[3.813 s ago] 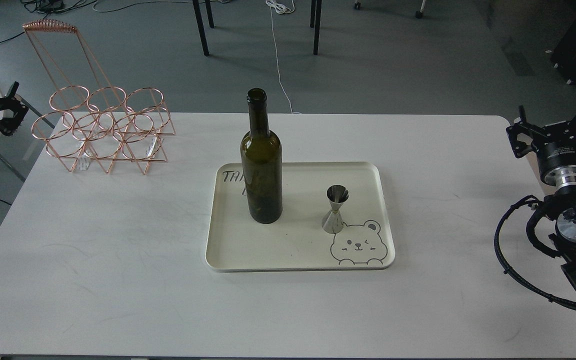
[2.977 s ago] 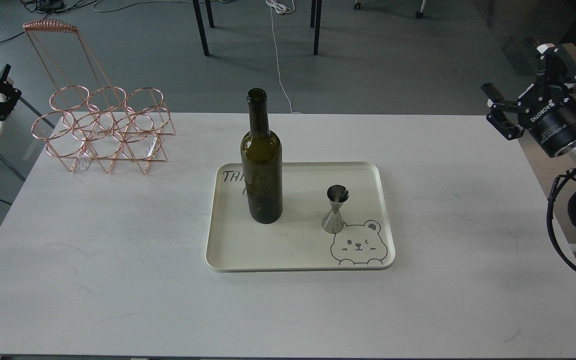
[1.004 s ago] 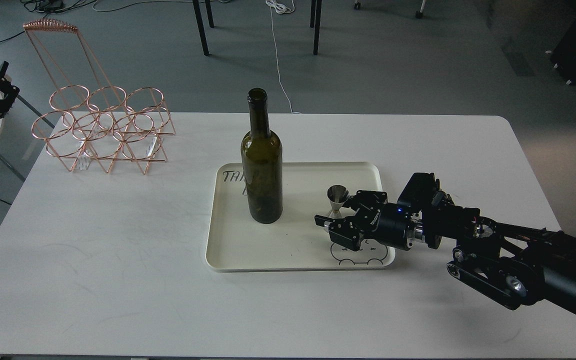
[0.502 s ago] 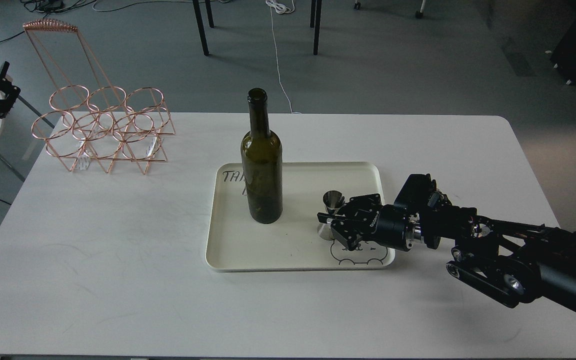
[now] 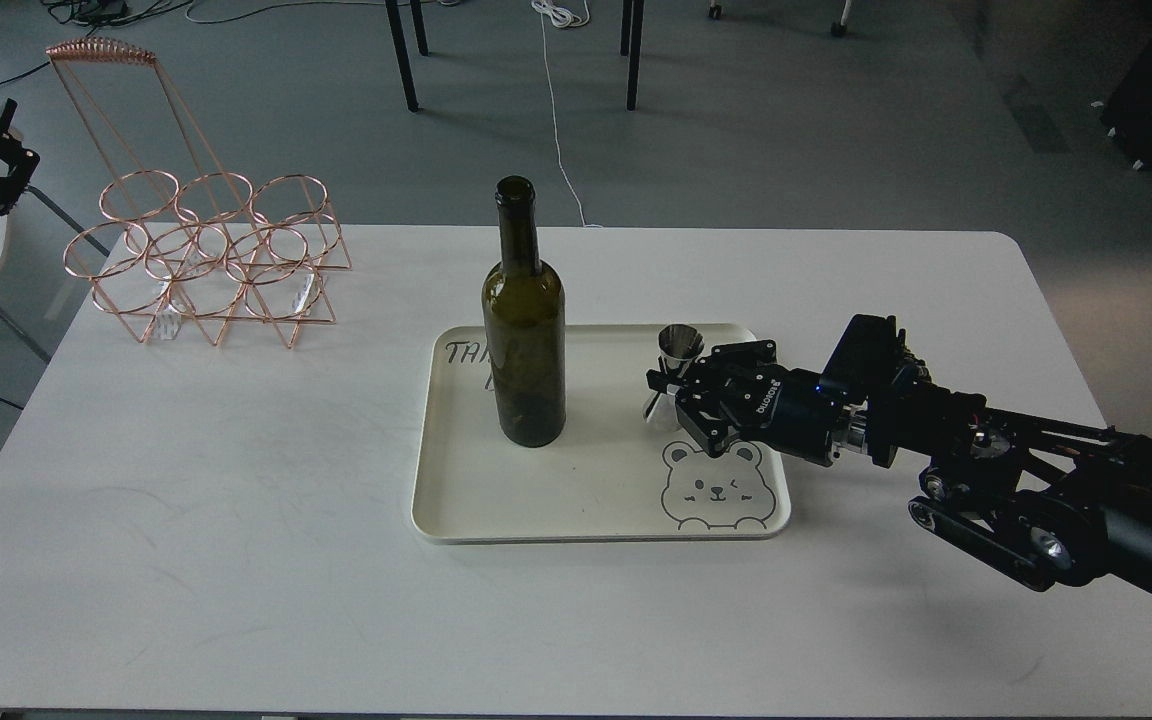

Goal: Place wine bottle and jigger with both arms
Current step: 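Lift the jigger off the tray with the right gripper, then carry the jigger beside the tray and set it on the table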

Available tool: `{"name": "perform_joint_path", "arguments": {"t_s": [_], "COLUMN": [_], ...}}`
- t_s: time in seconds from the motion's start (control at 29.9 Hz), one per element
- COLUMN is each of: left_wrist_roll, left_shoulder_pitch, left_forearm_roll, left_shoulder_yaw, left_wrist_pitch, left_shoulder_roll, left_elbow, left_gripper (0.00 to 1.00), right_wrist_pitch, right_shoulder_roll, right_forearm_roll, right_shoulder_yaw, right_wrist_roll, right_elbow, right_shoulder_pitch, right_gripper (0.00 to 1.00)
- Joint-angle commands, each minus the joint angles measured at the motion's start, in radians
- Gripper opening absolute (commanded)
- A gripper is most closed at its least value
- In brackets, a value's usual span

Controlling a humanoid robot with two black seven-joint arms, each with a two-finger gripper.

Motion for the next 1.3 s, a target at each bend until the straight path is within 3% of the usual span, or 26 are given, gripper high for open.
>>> {"name": "perform_joint_path", "arguments": {"t_s": [0.0,0.37,0.54,0.74,1.27], "left_wrist_roll": [0.001,0.002,0.004,0.007,0.009], "left_shoulder_pitch": [-0.005,-0.035,-0.041,-0.044,-0.068], "left_forearm_roll": [0.002,0.005,0.006,0.006,0.008], "left_shoulder_yaw": [-0.001,0.002,0.002,0.005,0.013], "left_wrist_pitch": [0.000,0.000,0.000,0.000,0.000], "left_shoulder_roll": [0.002,0.011,0.014,0.014,0.019], "left_elbow": [0.000,-0.001,-0.003,-0.006,-0.023], "left_gripper": [0.98,0.98,0.98,0.98,0.98], "right_wrist_pitch": [-0.029,-0.139,-0.142,-0.142,-0.142], "right_shoulder_roll": [-0.064,-0.306,-0.372,-0.368,-0.259], "right_forearm_roll": [0.006,0.176,0.277,0.322,0.382], "right_shoulder_yaw": [0.053,0.128,0.128,0.117,0.113], "right_wrist_roll": [0.000,0.000,0.000,-0.006,-0.003], "right_elbow": [0.011,0.017,-0.004,-0.127,-0.142], "right_shoulder_pitch": [0.000,-0.062,-0.133,-0.200,-0.270], "right_gripper": [0.03,0.03,0.03,0.03,0.07]}}
